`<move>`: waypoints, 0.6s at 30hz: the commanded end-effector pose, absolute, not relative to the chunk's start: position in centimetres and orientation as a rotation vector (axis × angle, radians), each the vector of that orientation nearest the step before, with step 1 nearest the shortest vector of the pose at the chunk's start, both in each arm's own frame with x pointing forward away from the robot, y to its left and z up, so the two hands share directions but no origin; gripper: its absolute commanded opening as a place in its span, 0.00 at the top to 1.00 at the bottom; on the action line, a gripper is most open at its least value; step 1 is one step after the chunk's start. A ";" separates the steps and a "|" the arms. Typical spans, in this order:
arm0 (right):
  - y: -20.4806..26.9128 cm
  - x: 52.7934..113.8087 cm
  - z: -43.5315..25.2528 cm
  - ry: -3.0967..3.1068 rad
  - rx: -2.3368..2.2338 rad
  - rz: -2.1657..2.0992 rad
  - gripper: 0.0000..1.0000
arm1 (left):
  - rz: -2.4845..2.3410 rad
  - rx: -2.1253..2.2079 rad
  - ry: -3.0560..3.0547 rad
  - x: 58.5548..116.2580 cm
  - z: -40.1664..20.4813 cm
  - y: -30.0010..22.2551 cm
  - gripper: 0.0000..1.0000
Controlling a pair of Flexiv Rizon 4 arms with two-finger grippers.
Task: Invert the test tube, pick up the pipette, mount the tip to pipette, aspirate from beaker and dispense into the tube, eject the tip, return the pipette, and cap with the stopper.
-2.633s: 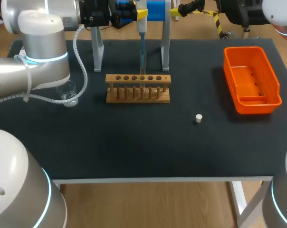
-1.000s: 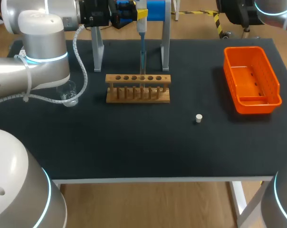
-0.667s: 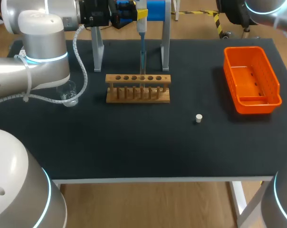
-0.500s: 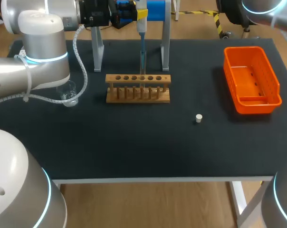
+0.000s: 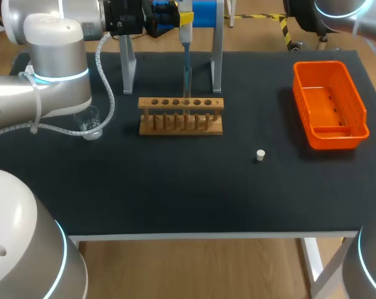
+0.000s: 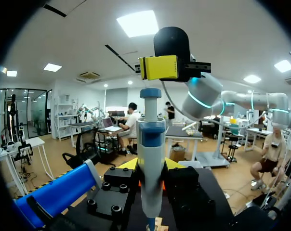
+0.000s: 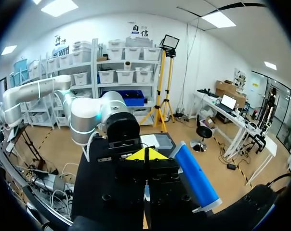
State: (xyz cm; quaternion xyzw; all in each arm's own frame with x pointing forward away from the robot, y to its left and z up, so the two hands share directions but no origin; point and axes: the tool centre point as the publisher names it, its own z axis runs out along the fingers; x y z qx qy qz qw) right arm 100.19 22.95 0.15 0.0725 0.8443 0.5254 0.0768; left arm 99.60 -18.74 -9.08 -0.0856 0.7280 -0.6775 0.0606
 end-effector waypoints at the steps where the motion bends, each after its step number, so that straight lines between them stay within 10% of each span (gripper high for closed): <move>1: 22.9 100.1 0.1 2.533 0.219 1.565 1.00 | -2.050 -0.261 2.197 99.6 -9.1 -18.8 1.00; 18: 23.0 99.9 -1.6 2.565 0.239 1.551 1.00 | -2.050 -0.261 2.197 99.6 -9.1 -18.8 1.00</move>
